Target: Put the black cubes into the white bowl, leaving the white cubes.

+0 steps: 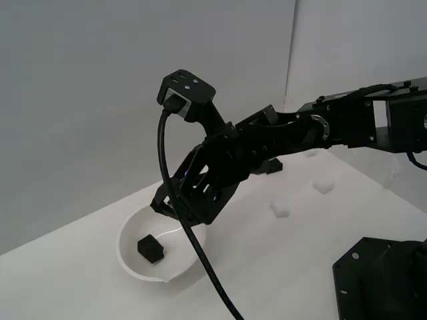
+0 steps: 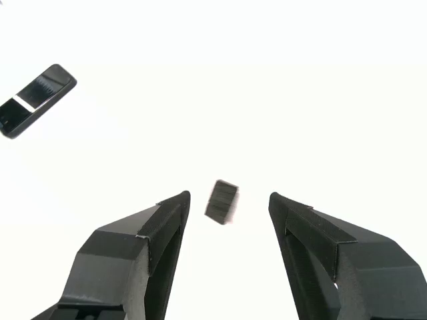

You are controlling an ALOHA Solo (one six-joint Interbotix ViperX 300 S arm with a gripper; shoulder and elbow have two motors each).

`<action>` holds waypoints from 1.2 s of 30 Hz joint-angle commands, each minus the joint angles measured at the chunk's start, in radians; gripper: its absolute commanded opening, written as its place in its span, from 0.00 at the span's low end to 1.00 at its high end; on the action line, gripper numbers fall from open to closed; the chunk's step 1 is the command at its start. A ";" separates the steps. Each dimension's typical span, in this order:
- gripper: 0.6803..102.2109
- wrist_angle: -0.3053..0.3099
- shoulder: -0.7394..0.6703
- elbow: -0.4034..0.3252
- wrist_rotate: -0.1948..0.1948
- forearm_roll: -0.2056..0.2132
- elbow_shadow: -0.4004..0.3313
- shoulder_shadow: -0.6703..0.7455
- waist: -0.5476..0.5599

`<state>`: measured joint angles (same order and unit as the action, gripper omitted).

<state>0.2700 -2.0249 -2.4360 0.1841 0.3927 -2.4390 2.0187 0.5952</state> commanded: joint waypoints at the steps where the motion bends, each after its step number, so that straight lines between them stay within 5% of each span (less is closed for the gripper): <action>1: 0.63 0.002 -0.037 -0.008 0.012 0.008 -0.002 0.043 -0.031; 10: 0.63 0.035 -0.156 -0.098 0.026 -0.029 -0.095 0.161 -0.288; 18: 0.63 0.083 -0.184 -0.114 0.046 -0.077 -0.109 0.190 -0.485; 30: 0.63 0.084 -0.055 -0.106 0.086 -0.106 -0.100 0.061 -0.606; 36: 0.63 0.005 0.011 -0.098 0.114 -0.107 -0.092 -0.005 -0.618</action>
<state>0.2915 -2.0095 -2.5479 0.2853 0.2823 -2.5479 2.0034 -0.0138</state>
